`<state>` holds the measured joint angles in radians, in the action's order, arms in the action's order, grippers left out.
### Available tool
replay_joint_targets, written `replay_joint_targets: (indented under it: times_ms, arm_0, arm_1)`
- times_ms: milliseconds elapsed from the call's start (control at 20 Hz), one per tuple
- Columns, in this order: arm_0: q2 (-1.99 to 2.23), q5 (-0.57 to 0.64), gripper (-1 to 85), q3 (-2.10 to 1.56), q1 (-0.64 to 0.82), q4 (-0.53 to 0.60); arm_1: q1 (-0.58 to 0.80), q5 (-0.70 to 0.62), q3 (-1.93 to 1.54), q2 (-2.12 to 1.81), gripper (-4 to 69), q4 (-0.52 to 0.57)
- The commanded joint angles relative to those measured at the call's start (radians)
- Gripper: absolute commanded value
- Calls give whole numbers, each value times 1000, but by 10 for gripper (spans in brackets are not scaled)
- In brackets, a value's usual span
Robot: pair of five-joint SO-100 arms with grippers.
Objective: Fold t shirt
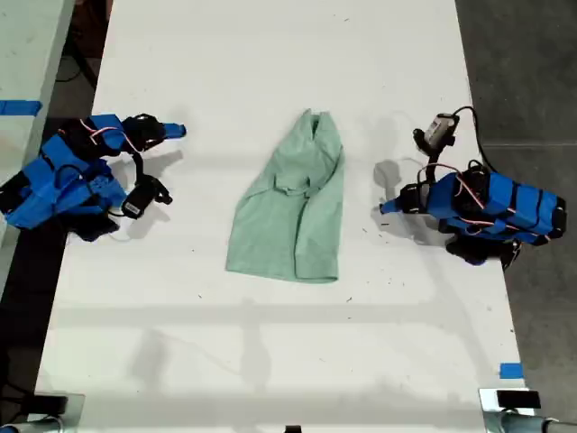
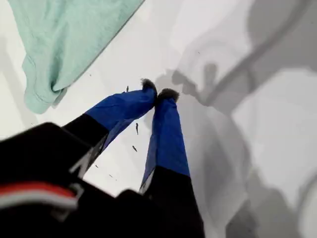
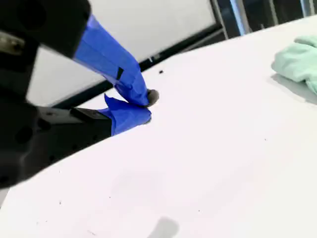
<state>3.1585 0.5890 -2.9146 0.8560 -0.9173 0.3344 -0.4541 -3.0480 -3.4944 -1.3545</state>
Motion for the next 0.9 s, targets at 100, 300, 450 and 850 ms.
replay_joint_targets:
  times_ms: [100, 300, 450, 850]
  arm_0:
    - [-790, 51, 1, 675, -147, -115]
    - [-1106, -104, 209, 905, -403, -216]
    - [-1141, -227, 214, 830, -563, -167]
    - [-1483, -330, 233, 873, -678, -8]
  arm_1:
    - [-14, 14, -54, -12, 29, 6]
    - [-12, 9, -54, -12, 29, 6]
    - [-12, 8, -54, -12, 29, 6]
    - [-14, 9, -54, -12, 29, 6]
